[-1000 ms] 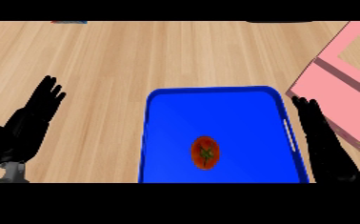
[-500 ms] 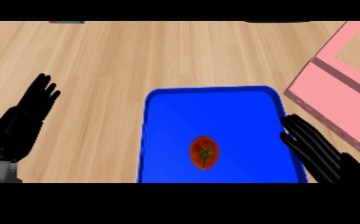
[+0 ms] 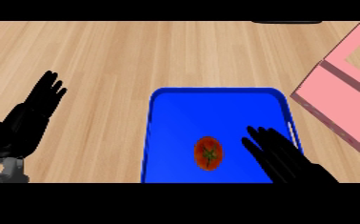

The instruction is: Pick the tomato from the tray and place it in the cardboard box

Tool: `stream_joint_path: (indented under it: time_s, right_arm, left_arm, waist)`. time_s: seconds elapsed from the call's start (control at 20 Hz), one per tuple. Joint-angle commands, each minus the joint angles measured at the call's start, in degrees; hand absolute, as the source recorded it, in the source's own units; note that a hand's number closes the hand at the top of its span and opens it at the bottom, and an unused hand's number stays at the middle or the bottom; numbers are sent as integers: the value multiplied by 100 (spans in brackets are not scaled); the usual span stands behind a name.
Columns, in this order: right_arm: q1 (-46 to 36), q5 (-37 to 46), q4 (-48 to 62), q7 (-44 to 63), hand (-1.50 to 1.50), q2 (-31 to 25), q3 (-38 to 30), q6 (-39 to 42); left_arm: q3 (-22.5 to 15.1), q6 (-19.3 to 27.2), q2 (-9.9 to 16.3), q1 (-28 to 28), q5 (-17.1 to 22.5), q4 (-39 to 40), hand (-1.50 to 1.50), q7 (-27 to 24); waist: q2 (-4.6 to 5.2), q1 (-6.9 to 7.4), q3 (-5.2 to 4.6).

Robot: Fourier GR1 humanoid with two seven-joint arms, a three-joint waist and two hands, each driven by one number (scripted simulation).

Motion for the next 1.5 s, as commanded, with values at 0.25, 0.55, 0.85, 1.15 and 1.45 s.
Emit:
stream_joint_path:
  time_s: [0.25,0.55,0.85,1.15,1.45]
  right_arm:
    - [-1265,346,269,2262,-150,1695,974,1542]
    - [-1118,385,671,1871,-150,1811,525,1879]
    - [-585,806,431,1409,-150,1913,636,1824]
    - [-1272,1180,1261,1200,-150,2698,593,1905]
    - [-1058,1865,1101,1561,-150,2955,1058,2209]
  left_arm:
    - [81,-82,-255,42,-166,-104,0,62]
    - [349,-235,-255,123,-186,-446,0,411]
    - [388,-321,-566,-135,-545,-112,0,375]
    - [583,-460,-649,-209,-743,173,0,261]
    - [753,-600,-795,-253,-734,196,0,342]
  waist:
    - [0,-10,25]
    - [0,-16,30]
    - [0,-53,31]
    - [6,-30,28]
    - [1,-43,28]
